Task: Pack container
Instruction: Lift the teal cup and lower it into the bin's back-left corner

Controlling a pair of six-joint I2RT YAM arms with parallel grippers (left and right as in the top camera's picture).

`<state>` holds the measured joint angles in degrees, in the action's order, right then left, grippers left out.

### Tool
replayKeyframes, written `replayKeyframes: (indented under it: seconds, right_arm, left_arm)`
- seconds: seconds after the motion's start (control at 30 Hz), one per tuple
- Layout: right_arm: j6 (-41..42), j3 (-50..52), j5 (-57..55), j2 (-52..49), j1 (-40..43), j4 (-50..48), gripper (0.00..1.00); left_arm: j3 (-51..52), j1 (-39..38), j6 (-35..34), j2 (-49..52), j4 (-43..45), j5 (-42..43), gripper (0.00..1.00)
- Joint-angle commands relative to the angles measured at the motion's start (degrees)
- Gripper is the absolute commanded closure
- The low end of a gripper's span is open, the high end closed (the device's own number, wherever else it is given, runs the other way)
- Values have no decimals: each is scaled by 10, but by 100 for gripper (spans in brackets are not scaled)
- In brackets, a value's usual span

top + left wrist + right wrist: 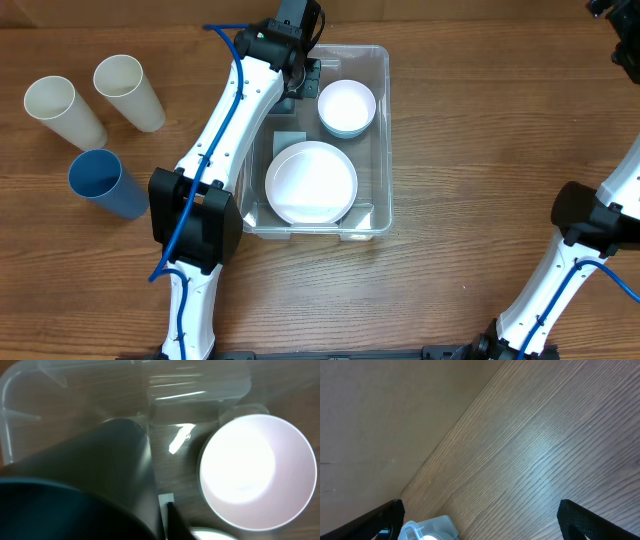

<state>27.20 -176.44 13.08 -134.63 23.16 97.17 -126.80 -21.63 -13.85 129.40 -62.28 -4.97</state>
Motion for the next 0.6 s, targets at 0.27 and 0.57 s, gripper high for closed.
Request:
replayKeyframes:
  seconds: [0.27, 0.57]
  right_arm:
    - [3, -2, -1, 9, 0, -2, 0]
    - [3, -2, -1, 9, 0, -2, 0]
  left_arm:
    - [-9, 14, -7, 24, 67, -16, 41]
    - [-66, 18, 7, 21, 69, -47, 2]
